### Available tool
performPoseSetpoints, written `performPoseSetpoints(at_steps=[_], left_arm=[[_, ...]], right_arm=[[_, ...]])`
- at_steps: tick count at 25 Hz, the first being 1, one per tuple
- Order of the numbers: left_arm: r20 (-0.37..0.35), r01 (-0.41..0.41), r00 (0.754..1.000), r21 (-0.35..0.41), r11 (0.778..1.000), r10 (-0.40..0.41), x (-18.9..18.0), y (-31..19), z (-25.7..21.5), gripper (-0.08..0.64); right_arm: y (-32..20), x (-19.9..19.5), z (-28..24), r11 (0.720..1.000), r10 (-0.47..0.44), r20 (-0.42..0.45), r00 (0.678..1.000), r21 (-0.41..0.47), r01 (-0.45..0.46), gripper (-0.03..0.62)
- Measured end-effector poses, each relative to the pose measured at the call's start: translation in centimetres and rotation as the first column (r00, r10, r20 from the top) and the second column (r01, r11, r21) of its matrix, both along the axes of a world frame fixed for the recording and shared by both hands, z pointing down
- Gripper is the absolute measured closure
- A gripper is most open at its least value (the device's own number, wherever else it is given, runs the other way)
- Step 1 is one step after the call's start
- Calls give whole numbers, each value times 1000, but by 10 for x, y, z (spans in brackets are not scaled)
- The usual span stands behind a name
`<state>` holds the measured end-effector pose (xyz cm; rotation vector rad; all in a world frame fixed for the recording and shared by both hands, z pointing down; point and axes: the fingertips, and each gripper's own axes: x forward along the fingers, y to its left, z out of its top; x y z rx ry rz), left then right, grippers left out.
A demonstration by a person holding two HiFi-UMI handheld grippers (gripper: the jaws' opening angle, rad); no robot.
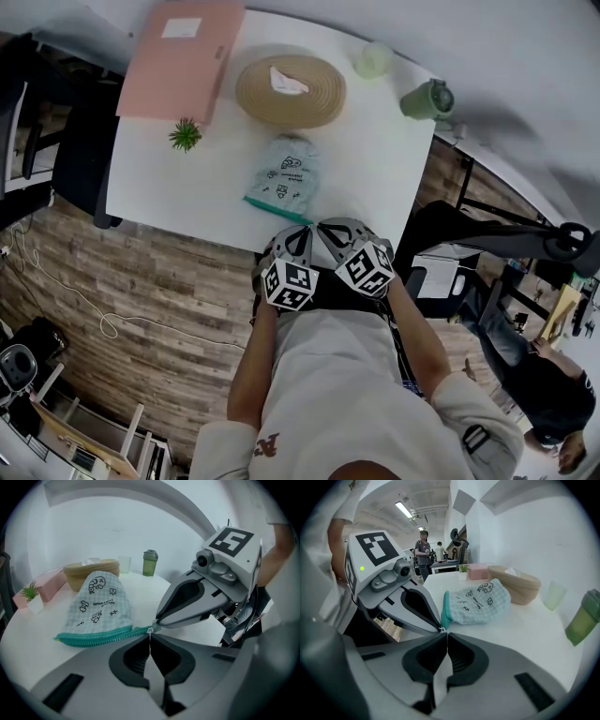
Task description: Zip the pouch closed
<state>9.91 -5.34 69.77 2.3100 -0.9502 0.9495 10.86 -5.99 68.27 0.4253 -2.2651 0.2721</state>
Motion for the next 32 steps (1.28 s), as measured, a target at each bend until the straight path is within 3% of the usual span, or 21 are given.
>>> performPoseSetpoints(at_steps=[14, 20, 32], left_arm=[[-22, 13, 1000, -25, 1000, -14, -7, -1, -1, 563], [-93, 49, 994, -59, 997, -54, -9, -2, -5, 561], [-138, 70, 987, -96, 993, -83, -9, 0, -4, 561]], right_arm=[[2, -1, 1, 1000, 14, -19, 1000, -3, -14, 588], [1, -1, -1, 1000, 25, -21, 999, -2, -25, 588], [3, -1, 1, 1000, 26, -23, 999, -11, -26, 588]])
